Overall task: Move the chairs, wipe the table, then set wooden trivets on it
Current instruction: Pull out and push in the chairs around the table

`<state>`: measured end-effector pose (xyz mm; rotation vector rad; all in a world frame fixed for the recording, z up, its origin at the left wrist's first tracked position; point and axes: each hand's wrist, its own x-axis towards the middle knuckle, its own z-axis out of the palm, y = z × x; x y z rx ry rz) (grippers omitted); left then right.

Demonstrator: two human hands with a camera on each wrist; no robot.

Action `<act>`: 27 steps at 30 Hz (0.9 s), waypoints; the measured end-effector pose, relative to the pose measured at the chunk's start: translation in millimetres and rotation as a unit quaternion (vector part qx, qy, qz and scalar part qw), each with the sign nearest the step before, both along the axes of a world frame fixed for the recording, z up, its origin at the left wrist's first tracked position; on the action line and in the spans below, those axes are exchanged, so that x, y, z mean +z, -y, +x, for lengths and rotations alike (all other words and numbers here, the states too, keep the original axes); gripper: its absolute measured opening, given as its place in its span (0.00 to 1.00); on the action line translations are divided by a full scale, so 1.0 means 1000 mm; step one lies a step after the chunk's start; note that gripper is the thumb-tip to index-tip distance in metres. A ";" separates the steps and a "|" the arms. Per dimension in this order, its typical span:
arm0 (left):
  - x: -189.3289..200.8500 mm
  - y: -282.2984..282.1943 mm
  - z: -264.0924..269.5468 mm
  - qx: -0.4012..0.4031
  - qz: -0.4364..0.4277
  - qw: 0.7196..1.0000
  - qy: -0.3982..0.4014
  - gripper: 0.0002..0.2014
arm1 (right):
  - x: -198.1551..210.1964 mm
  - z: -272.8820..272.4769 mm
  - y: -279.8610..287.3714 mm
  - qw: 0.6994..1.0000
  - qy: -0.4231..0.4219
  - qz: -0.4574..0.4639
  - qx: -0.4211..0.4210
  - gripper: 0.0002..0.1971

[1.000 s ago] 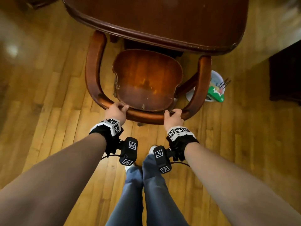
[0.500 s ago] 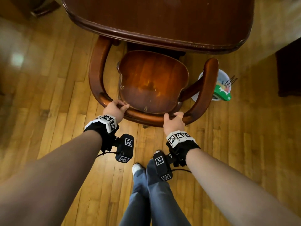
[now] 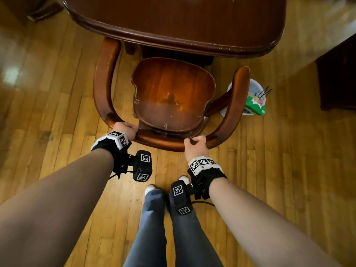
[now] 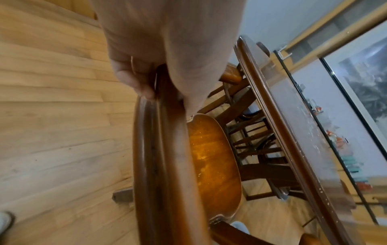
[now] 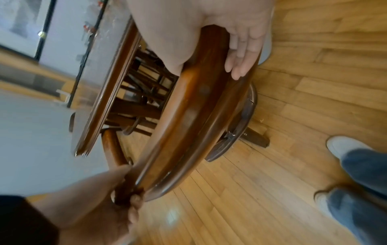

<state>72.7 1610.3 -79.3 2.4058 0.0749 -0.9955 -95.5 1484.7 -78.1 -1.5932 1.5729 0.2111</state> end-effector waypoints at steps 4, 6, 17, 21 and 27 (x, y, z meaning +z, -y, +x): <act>0.000 -0.018 -0.026 0.036 -0.033 0.999 -0.001 0.11 | -0.005 -0.019 -0.011 1.000 0.014 0.004 -0.016 0.11; -0.003 -0.021 -0.032 0.030 -0.050 0.998 -0.002 0.10 | -0.005 -0.021 -0.005 1.000 0.014 -0.009 -0.020 0.10; 0.010 0.018 0.002 -0.050 -0.036 0.998 -0.002 0.17 | 0.011 0.018 0.052 0.999 0.007 -0.046 0.001 0.15; 0.009 0.015 0.000 -0.043 -0.012 0.999 -0.013 0.20 | 0.004 0.015 0.041 0.999 0.014 -0.052 -0.006 0.14; 0.008 0.007 0.017 -0.057 -0.024 0.998 -0.003 0.20 | 0.002 0.018 0.032 1.000 0.005 -0.025 0.017 0.19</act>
